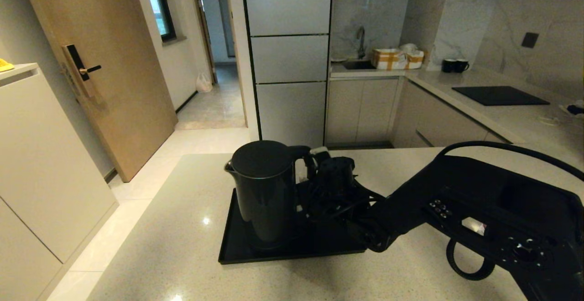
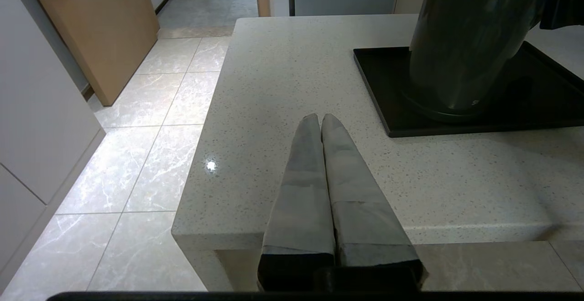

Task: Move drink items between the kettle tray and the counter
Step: Return the kettle to its original position

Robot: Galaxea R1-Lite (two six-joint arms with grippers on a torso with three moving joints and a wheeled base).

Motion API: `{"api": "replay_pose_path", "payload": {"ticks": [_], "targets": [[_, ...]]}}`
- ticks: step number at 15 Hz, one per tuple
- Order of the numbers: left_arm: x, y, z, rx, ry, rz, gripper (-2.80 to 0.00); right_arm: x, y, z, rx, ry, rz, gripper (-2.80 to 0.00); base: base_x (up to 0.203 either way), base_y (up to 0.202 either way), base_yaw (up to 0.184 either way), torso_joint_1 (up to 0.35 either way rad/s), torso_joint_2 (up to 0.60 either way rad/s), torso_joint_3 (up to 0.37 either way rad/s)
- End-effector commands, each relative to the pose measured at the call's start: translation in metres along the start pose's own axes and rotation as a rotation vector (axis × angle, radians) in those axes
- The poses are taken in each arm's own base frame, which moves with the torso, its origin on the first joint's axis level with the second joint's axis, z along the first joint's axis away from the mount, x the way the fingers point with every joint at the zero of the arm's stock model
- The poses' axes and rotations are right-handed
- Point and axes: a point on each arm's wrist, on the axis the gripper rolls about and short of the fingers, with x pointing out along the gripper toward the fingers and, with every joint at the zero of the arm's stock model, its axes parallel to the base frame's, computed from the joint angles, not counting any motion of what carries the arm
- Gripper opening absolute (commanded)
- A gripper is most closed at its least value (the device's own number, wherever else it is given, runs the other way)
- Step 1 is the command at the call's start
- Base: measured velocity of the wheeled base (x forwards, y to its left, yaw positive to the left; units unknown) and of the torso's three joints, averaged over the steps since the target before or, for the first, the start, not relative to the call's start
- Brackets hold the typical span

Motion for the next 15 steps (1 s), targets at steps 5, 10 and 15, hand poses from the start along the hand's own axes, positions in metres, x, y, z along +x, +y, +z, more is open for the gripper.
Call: {"api": "replay_pose_path", "payload": {"ticks": [5,10,15], "targets": [[0.0000,0.0000,-0.0001,0.000,0.000,0.000,-2.80,0.0038,-0.0005,-0.0096,-0.009,0.033,-0.031,-2.80,0.000,0.000,0.000,0.000,0.00,0.000],[0.0000,0.0000,-0.0001,0.000,0.000,0.000,-2.80,0.0026,-0.0007,-0.0085,-0.007,0.031,-0.031,-2.80,0.000,0.000,0.000,0.000,0.00,0.000],[0.0000,0.0000,-0.0001,0.000,0.000,0.000,-2.80,0.0016,-0.0010,-0.0076,0.008,0.032,-0.031,-2.80,0.000,0.000,0.000,0.000,0.00,0.000]]}}
